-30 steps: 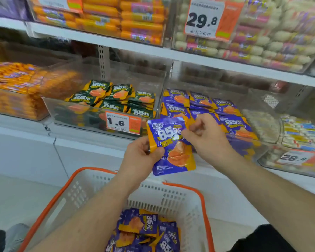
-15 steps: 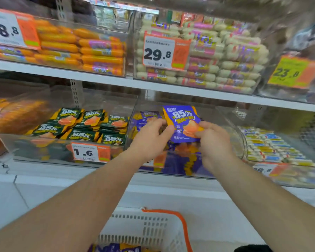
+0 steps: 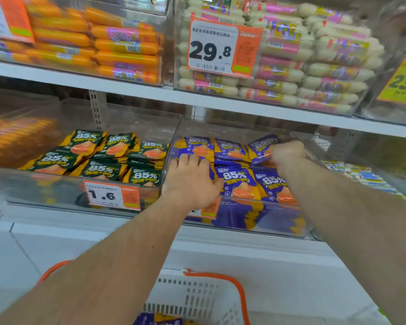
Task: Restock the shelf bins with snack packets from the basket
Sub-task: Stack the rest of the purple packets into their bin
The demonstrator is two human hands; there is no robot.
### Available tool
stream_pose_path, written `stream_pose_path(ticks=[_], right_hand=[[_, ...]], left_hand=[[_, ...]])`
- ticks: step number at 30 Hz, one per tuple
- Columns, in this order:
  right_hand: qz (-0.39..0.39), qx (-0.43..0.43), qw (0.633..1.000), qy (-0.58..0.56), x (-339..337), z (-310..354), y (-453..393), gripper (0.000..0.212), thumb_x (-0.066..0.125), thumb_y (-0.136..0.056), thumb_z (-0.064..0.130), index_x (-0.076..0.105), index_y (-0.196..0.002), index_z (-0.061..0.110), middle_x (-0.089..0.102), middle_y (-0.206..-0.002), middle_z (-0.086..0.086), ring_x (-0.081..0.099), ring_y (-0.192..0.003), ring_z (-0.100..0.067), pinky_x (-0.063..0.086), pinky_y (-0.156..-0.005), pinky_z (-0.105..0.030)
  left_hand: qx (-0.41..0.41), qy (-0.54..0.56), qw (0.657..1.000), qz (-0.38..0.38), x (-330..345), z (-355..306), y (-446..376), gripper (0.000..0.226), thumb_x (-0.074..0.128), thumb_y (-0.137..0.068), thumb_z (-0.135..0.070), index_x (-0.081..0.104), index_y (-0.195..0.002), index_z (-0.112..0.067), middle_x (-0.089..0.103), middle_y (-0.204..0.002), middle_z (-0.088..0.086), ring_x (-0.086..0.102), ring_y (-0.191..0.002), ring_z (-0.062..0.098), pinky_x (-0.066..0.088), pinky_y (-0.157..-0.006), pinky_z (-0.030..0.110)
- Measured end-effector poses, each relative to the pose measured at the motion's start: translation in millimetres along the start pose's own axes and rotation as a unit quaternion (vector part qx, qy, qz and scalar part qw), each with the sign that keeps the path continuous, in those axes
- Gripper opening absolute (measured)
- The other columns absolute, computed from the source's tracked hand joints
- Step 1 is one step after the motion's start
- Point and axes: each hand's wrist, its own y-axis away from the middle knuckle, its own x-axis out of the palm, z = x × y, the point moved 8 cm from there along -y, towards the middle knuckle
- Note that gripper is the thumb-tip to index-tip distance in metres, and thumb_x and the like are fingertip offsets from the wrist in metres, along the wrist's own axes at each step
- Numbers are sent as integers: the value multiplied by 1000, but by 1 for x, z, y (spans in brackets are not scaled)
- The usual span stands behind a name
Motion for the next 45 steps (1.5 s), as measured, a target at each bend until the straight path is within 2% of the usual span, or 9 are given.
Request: stream_pose_path(ticks=[6, 9, 13, 23, 28, 33, 39, 42, 45], right_hand=[[-43, -8, 996, 82, 8, -6, -8, 29, 62, -91, 16, 64, -115, 0, 65, -120, -18, 62, -111, -34, 47, -78, -33], [-27, -30, 986, 159, 12, -2, -8, 41, 71, -86, 29, 64, -115, 1, 63, -121, -18, 60, -112, -31, 46, -77, -33], [11, -36, 975, 217, 19, -2, -7, 56, 75, -79, 45, 63, -116, 4, 60, -122, -18, 62, -93, -30, 48, -71, -32], [10, -60, 951, 303, 27, -3, -5, 65, 63, -84, 60, 60, -123, 7, 60, -122, -16, 58, -108, -33, 45, -75, -33], [14, -66, 941, 332, 24, -5, -6, 70, 56, -85, 64, 57, -127, 8, 56, -129, -16, 54, -117, -36, 47, -93, -40], [-20, -90, 928, 361, 7, 7, 24, 62, 48, -91, 57, 57, -127, 8, 50, -135, -18, 44, -125, -36, 40, -98, -42], [-98, -324, 932, 130, -3, 54, 120, 19, 54, -88, 24, 69, -86, 12, 65, -95, -9, 60, -92, -31, 41, -70, -30], [-85, -419, 904, -11, 9, 67, 185, 18, 54, -75, 25, 61, -65, 11, 61, -72, -6, 55, -72, -24, 33, -63, -33], [-62, -419, 896, -137, 25, 57, 227, 23, 47, -68, 29, 56, -59, 9, 54, -62, -4, 47, -63, -17, 33, -58, -31]], left_hand=[[16, 4, 1000, 13, 5, -2, -3, 62, 31, -92, -63, 46, -138, -25, 41, -146, 3, 29, -135, 27, 17, -112, 51], [17, 0, 1000, 20, 7, -2, -4, 62, 28, -92, -64, 49, -136, -26, 41, -145, 3, 28, -135, 27, 15, -113, 51], [16, -7, 1000, 23, 5, -2, -3, 62, 27, -92, -65, 52, -135, -27, 38, -147, 3, 26, -136, 27, 14, -113, 51], [11, -6, 999, 33, 5, -2, -4, 62, 26, -92, -65, 53, -133, -28, 38, -148, 3, 25, -137, 27, 15, -113, 52], [11, -8, 999, 33, 6, -2, -3, 61, 27, -93, -64, 53, -132, -26, 42, -144, 4, 28, -135, 27, 18, -111, 51], [9, 16, 1000, 24, -1, -2, -1, 56, 35, -92, -59, 55, -130, -24, 49, -138, 3, 34, -132, 26, 24, -109, 49], [36, 185, 974, -124, -35, -2, 16, 31, 57, -88, -32, 65, -116, -22, 65, -119, -3, 51, -114, 20, 37, -95, 37], [51, 215, 948, -228, -57, 4, 46, 27, 56, -77, -24, 69, -101, -20, 69, -101, -2, 58, -98, 26, 40, -83, 38], [47, 253, 925, -280, -58, 27, 83, 28, 53, -68, -16, 67, -92, -18, 67, -87, -2, 57, -84, 27, 43, -71, 38]])
